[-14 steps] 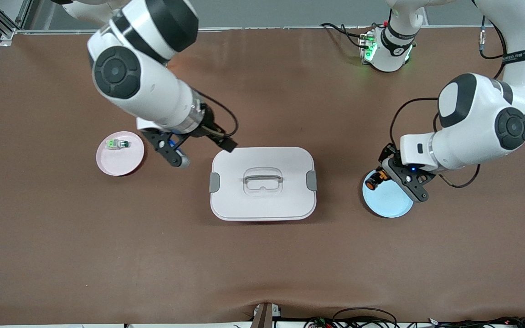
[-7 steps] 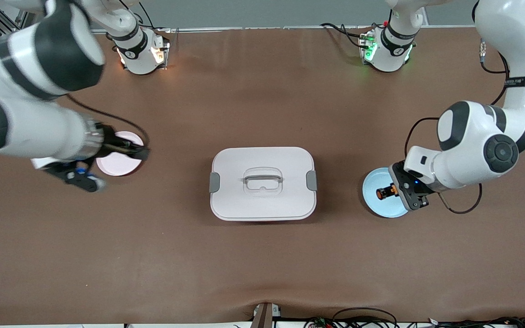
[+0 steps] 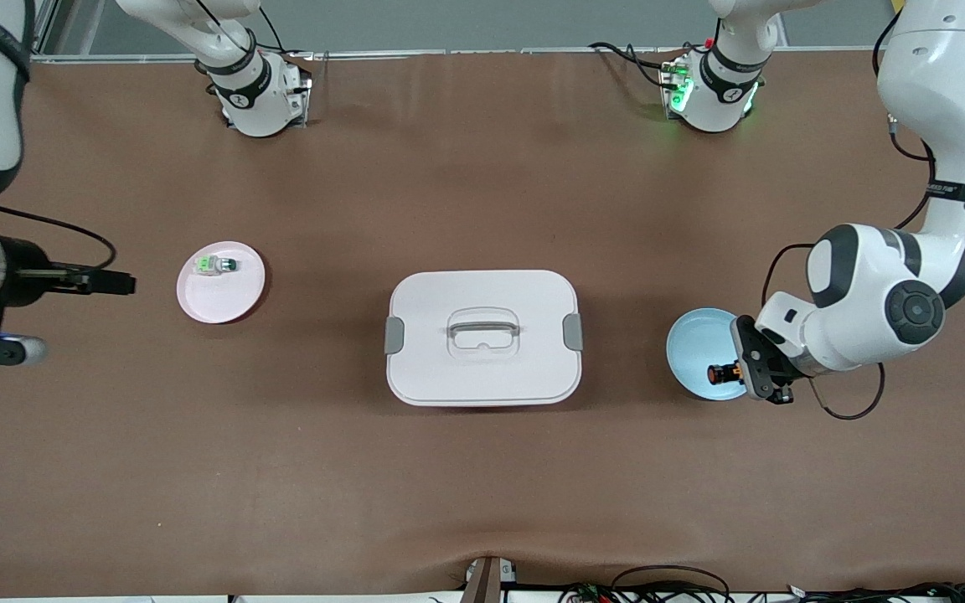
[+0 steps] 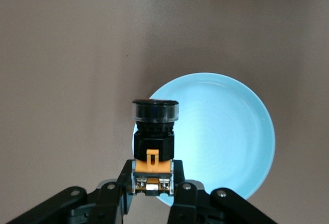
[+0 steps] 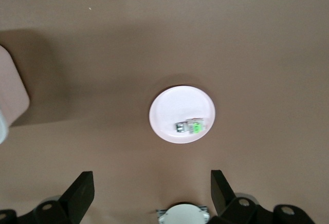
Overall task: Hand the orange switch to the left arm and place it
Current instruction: 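Lower the switch onto the blue plate with the left gripper while the right gripper retracts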
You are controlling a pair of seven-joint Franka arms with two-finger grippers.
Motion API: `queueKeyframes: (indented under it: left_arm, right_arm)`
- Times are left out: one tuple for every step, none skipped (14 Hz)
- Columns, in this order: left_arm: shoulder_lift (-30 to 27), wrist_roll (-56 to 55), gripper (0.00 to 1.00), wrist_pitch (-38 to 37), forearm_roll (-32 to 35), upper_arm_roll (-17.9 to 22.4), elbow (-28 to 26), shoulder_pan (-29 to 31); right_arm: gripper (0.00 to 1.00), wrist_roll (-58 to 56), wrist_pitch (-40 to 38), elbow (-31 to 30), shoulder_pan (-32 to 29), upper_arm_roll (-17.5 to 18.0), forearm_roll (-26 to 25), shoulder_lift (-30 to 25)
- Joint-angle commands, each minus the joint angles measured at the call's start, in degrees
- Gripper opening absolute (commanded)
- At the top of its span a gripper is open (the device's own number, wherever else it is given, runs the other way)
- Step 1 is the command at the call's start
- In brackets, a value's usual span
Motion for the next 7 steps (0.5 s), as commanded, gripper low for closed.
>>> queueKeyframes:
  left_arm:
    - [-1.7, 1.0, 0.00, 6.7, 1.0, -0.4, -6.8, 0.8]
    - [-2.7, 1.2, 0.00, 7.6, 1.0, -0.4, -8.7, 1.0]
    - [-3.7, 1.8, 0.00, 7.7, 1.0, -0.4, -10.2, 1.0]
    - [-4.5, 3.4, 0.00, 8.0, 1.4, -0.4, -11.6, 1.2]
    - [-4.8, 4.2, 0.00, 8.5, 1.8, -0.4, -12.9, 2.4]
    - [-5.4, 4.8, 0.00, 9.2, 2.2, -0.7, -14.6, 3.3]
    - [-6.2, 5.9, 0.00, 11.1, 2.4, -0.7, -16.7, 3.5]
  right_arm:
    - [1.00, -6.3, 0.5, -2.4, -4.1, 1.1, -1.3, -1.0]
    - [1.00, -7.1, 0.6, -3.0, -4.9, 1.1, -1.3, -0.9]
    - [1.00, -7.3, 0.6, -3.2, -5.5, 1.1, -1.3, -0.9]
    - [1.00, -7.4, 0.6, -3.2, -5.9, 1.2, -1.2, -0.9]
    - [1.00, -7.4, 0.6, -3.5, -6.3, 1.2, -1.2, -0.9]
    - [1.00, -7.2, 0.6, -3.8, -6.7, 1.2, -0.8, -0.9]
    - [1.00, -6.5, 0.4, -3.8, -6.6, 1.2, -1.0, -1.2]
